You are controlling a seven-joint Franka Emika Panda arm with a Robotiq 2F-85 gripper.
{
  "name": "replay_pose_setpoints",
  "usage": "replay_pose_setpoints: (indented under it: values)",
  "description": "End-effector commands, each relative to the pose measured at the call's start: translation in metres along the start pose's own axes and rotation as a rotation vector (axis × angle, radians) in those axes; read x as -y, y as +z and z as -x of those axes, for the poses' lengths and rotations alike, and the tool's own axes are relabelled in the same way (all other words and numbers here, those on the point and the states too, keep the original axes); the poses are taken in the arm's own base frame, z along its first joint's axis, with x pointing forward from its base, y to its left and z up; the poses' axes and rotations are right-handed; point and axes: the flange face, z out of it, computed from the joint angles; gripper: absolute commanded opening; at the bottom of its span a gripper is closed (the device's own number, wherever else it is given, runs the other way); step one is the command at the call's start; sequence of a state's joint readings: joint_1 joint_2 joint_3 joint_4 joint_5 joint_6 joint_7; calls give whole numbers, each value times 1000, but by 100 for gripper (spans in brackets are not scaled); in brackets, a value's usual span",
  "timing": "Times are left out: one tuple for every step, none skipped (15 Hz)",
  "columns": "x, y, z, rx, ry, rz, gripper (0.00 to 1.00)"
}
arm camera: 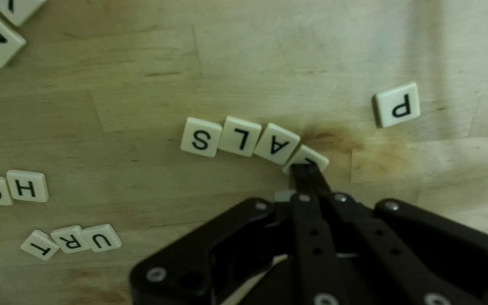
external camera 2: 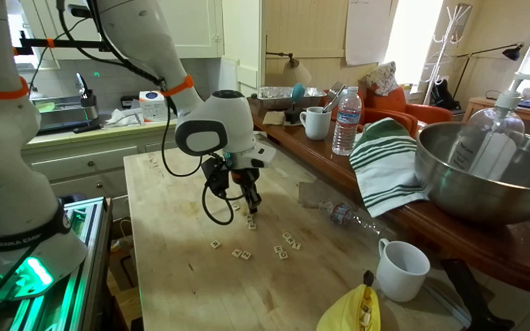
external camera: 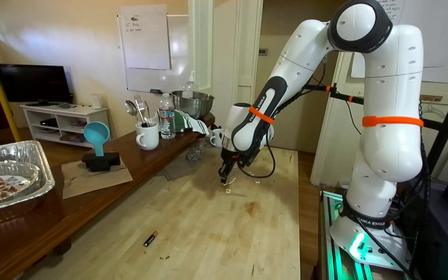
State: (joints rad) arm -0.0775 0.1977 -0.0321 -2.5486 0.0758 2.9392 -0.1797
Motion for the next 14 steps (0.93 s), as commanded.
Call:
replay_pose_setpoints:
  values:
    - [5, 10, 2, 33, -81, -7, 0]
    - [7, 10, 4, 33, -108, -6, 0]
    - [9, 10, 5, 35, -139, -11, 0]
    - [11, 10, 8, 36, -178, -10, 0]
    - [13, 9, 9, 34, -214, -9, 0]
    - [13, 9, 11, 34, -245, -5, 0]
    - [13, 10, 12, 34, -273, -1, 0]
    - [14, 10, 13, 36, -304, -2, 0]
    - [15, 10, 15, 34, -340, 1, 0]
    - [17, 9, 16, 35, -374, 3, 0]
    - [19, 9, 18, 36, -405, 3, 0]
    - [21, 9, 20, 37, -433, 3, 0]
    - [23, 9, 23, 38, -462, 3, 0]
    - [25, 8, 25, 40, -491, 3, 0]
